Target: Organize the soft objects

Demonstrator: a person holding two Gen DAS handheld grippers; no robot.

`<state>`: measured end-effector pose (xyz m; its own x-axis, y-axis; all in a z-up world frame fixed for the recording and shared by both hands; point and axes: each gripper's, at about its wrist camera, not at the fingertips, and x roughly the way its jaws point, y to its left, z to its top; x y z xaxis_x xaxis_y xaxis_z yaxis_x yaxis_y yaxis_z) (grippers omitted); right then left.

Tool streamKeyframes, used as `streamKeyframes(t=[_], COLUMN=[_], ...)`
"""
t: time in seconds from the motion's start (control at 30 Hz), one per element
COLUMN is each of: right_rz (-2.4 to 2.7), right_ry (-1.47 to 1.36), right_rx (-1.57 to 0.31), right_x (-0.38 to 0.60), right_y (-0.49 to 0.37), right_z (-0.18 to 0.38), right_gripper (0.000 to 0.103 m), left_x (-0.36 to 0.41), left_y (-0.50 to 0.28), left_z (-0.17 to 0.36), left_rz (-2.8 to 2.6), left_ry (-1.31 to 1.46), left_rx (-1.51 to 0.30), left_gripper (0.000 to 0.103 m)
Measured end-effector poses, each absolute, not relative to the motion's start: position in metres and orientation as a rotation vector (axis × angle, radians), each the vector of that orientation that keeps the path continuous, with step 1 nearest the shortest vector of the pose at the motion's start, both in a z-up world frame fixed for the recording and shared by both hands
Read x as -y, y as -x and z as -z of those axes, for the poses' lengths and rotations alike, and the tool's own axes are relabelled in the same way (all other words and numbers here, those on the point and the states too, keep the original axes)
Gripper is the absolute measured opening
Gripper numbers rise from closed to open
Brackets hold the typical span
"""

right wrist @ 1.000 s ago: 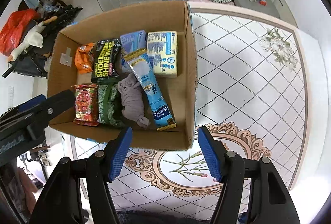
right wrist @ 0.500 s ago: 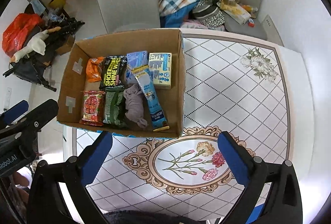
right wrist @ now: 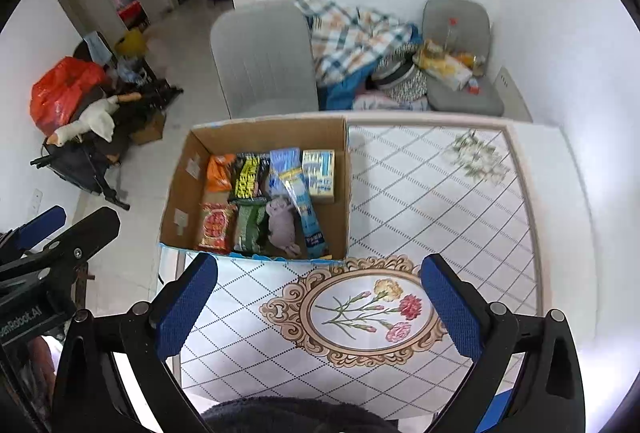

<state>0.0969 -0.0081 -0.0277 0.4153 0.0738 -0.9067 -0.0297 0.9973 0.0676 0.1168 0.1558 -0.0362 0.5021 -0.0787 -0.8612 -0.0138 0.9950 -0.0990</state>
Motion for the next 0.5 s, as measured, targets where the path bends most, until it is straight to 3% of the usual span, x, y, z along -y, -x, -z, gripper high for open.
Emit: streamKeyframes(t=[0.5], right_rz=[-0.067], right_ry=[-0.031], right_rx=[-1.031], right_x=[0.011], right_y=[-0.056], right_z=[-0.042], right_gripper=[0.103], left_x=[-0.154], left_y=[-0.080], left_z=[0.000], left_rz=[-0.001], left_ry=[0.055], left_rx=[-0.990], left_gripper=[0.102])
